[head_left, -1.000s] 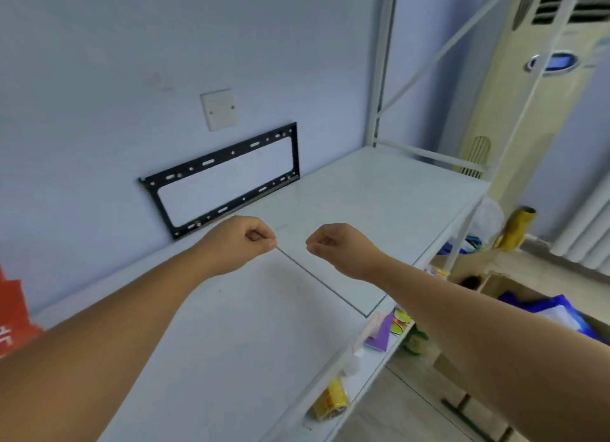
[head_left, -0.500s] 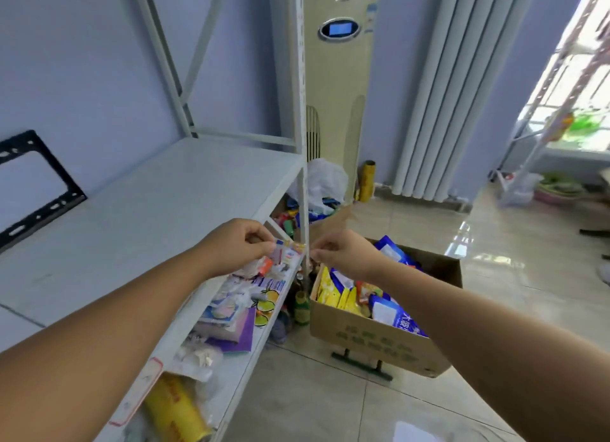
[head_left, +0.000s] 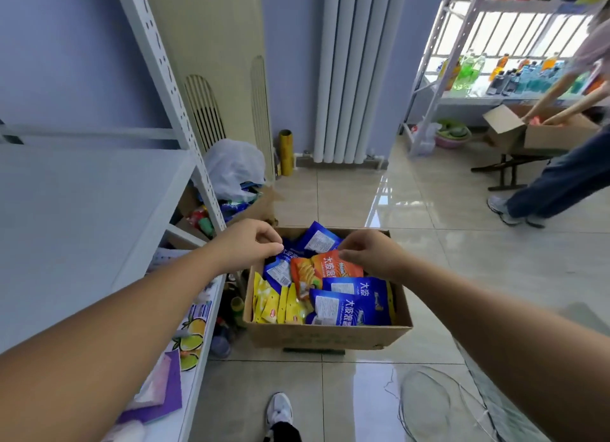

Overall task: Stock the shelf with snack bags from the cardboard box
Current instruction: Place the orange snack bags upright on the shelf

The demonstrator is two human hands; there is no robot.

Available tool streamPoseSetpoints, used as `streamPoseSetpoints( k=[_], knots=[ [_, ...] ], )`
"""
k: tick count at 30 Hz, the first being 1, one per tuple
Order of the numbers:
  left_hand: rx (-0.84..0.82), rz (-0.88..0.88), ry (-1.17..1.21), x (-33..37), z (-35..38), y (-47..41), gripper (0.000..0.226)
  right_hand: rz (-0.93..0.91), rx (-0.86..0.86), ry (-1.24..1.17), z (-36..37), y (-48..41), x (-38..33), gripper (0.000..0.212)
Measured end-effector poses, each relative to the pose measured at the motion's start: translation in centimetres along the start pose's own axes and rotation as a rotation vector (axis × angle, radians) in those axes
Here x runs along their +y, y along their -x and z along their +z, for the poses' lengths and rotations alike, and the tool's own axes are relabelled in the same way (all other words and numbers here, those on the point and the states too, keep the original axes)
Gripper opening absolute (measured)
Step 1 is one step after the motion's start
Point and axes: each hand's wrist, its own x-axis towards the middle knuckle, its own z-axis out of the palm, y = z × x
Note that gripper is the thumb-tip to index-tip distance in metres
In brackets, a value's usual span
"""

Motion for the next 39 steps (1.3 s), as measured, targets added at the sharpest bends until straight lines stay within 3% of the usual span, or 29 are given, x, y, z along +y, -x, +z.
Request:
streamPoseSetpoints(
  k=[10,22,32,39],
  knots=[
    [-0.220,-0.020,-0.053,-2.0,1.3,-13.1,0.010,0.284,-0.003,-0.022,-1.0,-7.3,6.1,0.025],
    [-0.371,-0.135,-0.074,-3.7,8.0,-23.8,0.009,0.435,-0.124,-0.029,-0.4,-16.2,17.1,0.025],
    [-0.338,-0.174,-0.051,-9.0,17.6,-33.8,0.019,0.469,-0.248,0.112,4.2,-23.8,27.1,0.032],
    [-0.323,-0.155,-0.076,-12.4,23.8,-37.2,0.045,0.478,-0.222,0.165,7.5,-25.9,32.0,0.040]
  ],
)
